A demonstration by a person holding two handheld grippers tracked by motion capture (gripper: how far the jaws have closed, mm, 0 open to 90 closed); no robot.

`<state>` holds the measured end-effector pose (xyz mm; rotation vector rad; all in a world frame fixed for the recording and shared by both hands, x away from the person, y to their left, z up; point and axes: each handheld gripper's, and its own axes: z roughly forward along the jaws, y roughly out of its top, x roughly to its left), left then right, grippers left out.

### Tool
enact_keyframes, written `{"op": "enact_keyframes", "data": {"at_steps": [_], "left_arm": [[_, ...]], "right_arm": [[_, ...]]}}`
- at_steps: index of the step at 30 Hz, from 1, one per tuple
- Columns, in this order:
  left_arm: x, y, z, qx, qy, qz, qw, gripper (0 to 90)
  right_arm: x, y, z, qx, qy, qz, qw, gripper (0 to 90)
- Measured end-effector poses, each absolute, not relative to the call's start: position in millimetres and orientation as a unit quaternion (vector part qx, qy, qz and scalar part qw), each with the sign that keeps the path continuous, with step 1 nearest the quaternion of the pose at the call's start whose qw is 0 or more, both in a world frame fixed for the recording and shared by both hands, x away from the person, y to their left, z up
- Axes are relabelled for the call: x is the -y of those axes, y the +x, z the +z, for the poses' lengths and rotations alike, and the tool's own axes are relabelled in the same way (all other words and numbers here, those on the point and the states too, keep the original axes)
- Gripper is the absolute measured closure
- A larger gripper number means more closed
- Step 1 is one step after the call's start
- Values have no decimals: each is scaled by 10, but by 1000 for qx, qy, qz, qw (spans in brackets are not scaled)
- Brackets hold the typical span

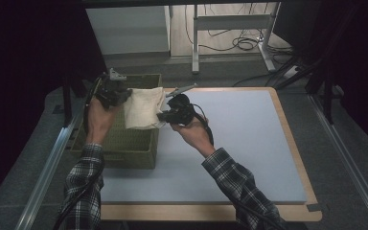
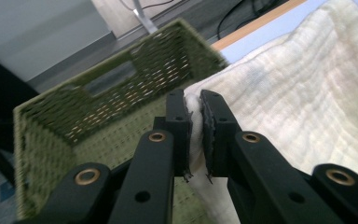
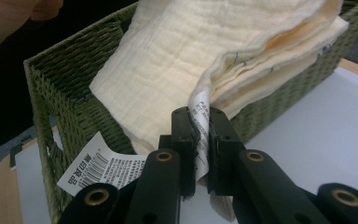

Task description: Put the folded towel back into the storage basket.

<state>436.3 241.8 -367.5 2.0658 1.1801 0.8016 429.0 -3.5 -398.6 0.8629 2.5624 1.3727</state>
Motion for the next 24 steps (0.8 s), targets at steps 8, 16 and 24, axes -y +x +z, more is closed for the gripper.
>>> {"op": "enact_keyframes", "data": {"at_steps": [8,16,24], "left_arm": [[-2682,4343,-3774,-463,779,309,289,823],[-2960,4315,-3956,-479,777,300,278,821],[-3189,4273,-4094,-491,773,291,277,819]], "right_arm": [[-335,4317,-4078,-856,270,438,49,832],[-691,4319,-4238,-869,258,421,40,832],[-1022,4282,-4333,-887,236,396,41,830]]}}
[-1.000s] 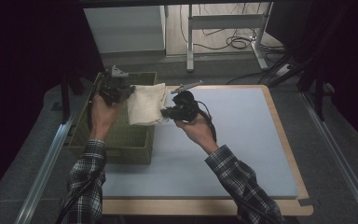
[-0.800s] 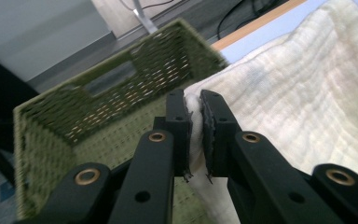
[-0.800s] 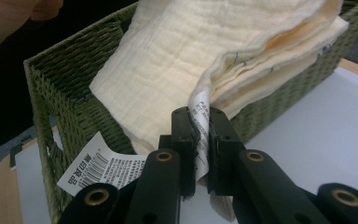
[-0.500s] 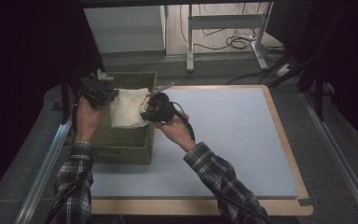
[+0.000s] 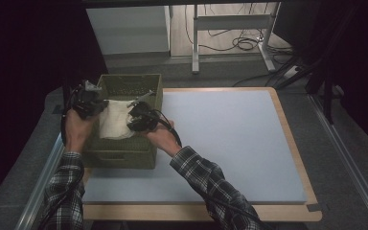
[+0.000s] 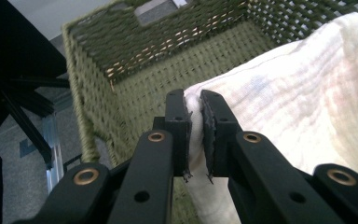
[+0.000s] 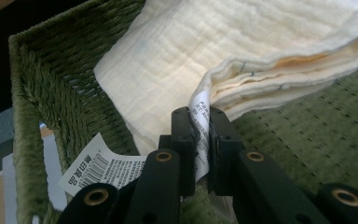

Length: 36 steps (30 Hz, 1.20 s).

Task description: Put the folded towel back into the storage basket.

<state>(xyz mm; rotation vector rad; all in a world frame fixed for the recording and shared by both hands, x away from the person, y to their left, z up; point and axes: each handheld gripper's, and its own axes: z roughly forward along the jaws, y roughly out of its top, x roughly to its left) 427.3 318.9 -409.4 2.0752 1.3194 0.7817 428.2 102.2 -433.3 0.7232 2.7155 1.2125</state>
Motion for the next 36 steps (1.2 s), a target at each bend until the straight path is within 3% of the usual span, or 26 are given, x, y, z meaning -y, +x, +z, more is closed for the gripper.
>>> {"op": "enact_keyframes", "data": {"at_steps": [24,28,36], "left_arm": [[-3096,4551,-4451,-488,802,263,222,801],[-3097,4599,-4528,-495,802,252,219,687],[-3103,4581,-4506,-505,788,258,239,545]], "right_arm": [[-1264,4371,-4454,-915,233,321,73,802],[-1272,4381,-4446,-915,233,320,76,717],[-1207,4410,-4401,-908,234,337,83,662]]}}
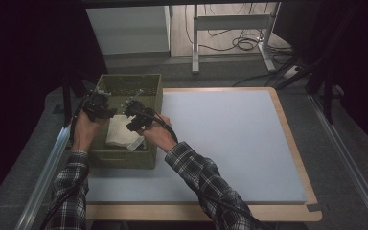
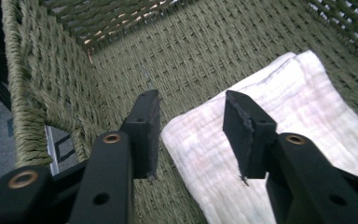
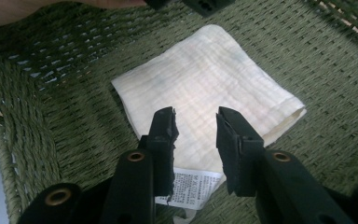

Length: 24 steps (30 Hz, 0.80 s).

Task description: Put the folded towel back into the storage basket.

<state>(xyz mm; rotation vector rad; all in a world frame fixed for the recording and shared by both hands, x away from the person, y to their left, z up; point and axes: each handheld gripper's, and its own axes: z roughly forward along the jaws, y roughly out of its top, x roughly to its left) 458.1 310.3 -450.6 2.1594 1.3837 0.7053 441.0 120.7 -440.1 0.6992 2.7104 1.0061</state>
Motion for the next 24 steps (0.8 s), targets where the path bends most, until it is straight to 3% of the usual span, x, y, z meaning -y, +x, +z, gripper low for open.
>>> {"op": "enact_keyframes", "data": {"at_steps": [10,24], "left_arm": [[-3062,4530,-4468,-512,777,232,285,340],[-2964,4454,-4409,-504,774,219,315,162]], "right_arm": [[-1044,4381,-4341,-901,233,358,78,507],[-835,4309,-4254,-890,226,389,79,269]]}}
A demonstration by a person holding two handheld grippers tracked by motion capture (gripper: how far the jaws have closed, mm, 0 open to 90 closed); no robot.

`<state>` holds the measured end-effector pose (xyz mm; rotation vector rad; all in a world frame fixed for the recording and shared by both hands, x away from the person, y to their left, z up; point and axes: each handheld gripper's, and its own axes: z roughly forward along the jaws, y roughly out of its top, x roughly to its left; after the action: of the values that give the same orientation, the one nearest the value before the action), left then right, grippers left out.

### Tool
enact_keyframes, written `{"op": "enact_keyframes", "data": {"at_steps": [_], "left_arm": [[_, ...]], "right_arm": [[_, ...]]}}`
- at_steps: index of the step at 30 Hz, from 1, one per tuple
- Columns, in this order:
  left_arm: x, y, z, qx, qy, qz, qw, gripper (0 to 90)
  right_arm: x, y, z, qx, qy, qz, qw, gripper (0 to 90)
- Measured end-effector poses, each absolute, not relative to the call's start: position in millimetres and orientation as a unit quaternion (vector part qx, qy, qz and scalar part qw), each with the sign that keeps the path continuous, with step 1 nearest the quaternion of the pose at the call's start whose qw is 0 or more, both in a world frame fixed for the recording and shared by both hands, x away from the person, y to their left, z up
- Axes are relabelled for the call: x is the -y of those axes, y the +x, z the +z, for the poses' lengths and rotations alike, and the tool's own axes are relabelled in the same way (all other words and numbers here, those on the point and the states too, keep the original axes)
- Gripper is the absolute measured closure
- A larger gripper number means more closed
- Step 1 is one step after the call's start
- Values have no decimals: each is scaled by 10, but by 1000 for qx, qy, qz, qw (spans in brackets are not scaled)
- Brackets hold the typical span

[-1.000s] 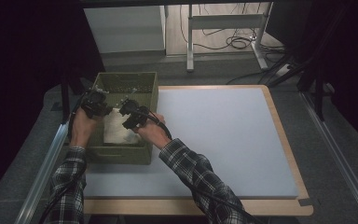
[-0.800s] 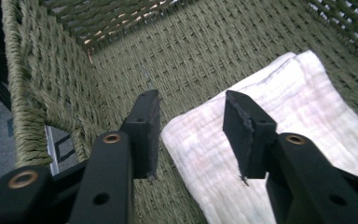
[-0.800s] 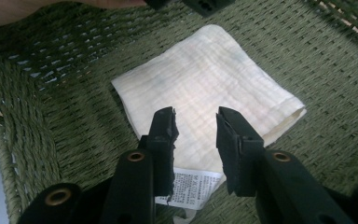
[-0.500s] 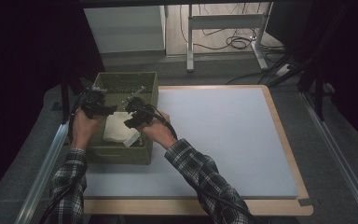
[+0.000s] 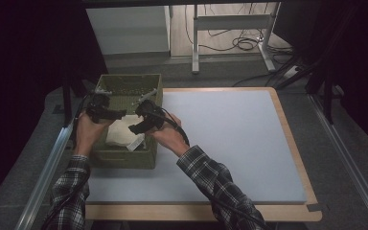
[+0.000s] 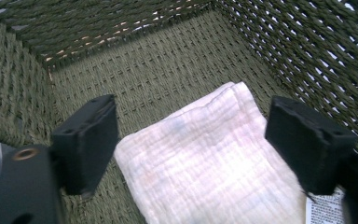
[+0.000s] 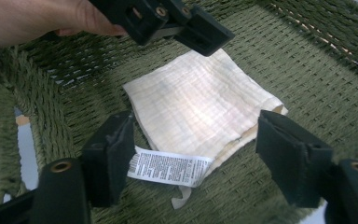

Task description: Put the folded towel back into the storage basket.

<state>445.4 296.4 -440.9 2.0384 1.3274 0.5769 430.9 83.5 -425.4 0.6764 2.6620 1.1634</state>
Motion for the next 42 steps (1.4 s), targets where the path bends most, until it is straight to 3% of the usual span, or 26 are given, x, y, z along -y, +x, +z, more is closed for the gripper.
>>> {"op": "enact_keyframes", "data": {"at_steps": [12,17,42], "left_arm": [[-2860,4383,-4396,-497,776,215,323,39],[-2792,4368,-4385,-496,779,220,315,27],[-2457,4297,-4235,-473,782,211,348,0]], "right_arm": [[-638,4246,-4162,-888,200,408,66,119],[-552,4224,-4118,-888,195,410,74,68],[215,4256,-4177,-875,232,418,80,14]]}}
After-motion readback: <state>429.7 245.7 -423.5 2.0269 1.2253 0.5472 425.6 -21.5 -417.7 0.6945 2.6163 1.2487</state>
